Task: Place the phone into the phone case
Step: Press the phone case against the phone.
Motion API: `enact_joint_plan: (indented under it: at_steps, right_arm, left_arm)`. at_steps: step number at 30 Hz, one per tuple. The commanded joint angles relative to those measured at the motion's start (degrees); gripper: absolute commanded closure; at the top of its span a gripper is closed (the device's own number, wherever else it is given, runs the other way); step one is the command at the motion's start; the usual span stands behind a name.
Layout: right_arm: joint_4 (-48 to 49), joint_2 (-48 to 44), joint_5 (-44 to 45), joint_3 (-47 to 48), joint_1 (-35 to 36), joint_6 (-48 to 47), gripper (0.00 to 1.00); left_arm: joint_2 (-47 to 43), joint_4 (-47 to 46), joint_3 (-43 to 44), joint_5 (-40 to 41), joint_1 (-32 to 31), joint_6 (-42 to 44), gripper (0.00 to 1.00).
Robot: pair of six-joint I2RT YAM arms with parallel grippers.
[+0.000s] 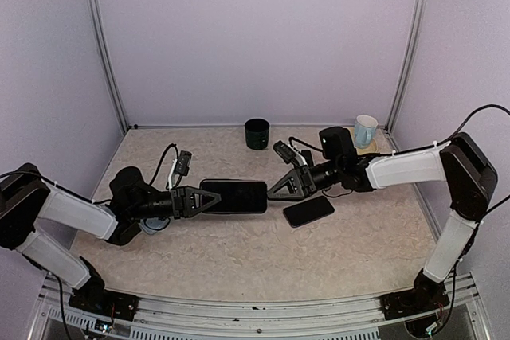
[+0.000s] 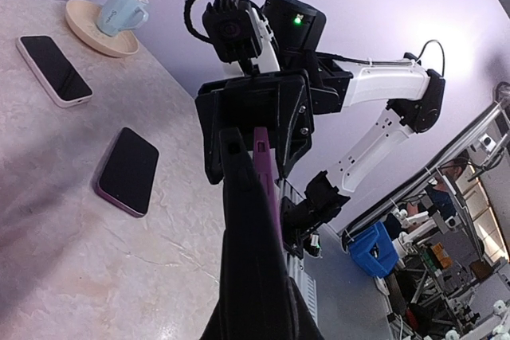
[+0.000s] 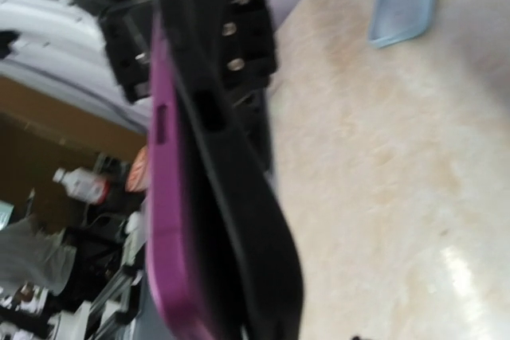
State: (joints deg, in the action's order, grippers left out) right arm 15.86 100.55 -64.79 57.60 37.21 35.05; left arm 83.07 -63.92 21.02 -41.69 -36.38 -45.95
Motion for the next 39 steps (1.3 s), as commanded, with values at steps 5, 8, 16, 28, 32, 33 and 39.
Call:
enact_joint_plan:
  at_steps: [5, 8, 16, 28, 32, 33, 39]
  right_arm:
    - [8.2, -5.5, -9.5, -3.3, 0.6, 0.5, 0.50]
    - [7.5, -5.5, -9.8, -2.8, 1.4, -0.3, 0.51]
    - [2.5, -4.7, -9.2, -1.6, 1.7, -4.0, 0.51]
    - [2.6, -5.1, -12.1, -2.4, 4.0, -5.8, 0.65]
    - [2.7, -4.4, -12.2, -1.9, 4.5, -5.8, 0.75]
    - [2.7, -4.3, -12.3, -1.9, 4.6, -5.8, 0.78]
    - [1.0, -4.5, -11.5, -1.4, 4.6, -6.9, 0.98]
  left_arm:
    - [-1.4, -5.6, 1.8, -3.7, -1.8, 1.2, 1.00]
    - [-0.9, -6.0, 2.3, -4.4, -2.3, 1.1, 1.00]
    - [-0.4, -7.2, 3.0, -6.0, -3.4, 1.4, 1.00]
    - [1.9, -9.2, 3.1, -5.9, -3.8, 0.2, 1.00]
    - [3.0, -9.6, 3.4, -5.8, -4.0, 0.0, 1.00]
    - [3.1, -9.6, 3.4, -5.6, -4.0, 0.0, 1.00]
    - [3.1, -7.7, 3.3, -4.4, -3.9, 0.8, 0.98]
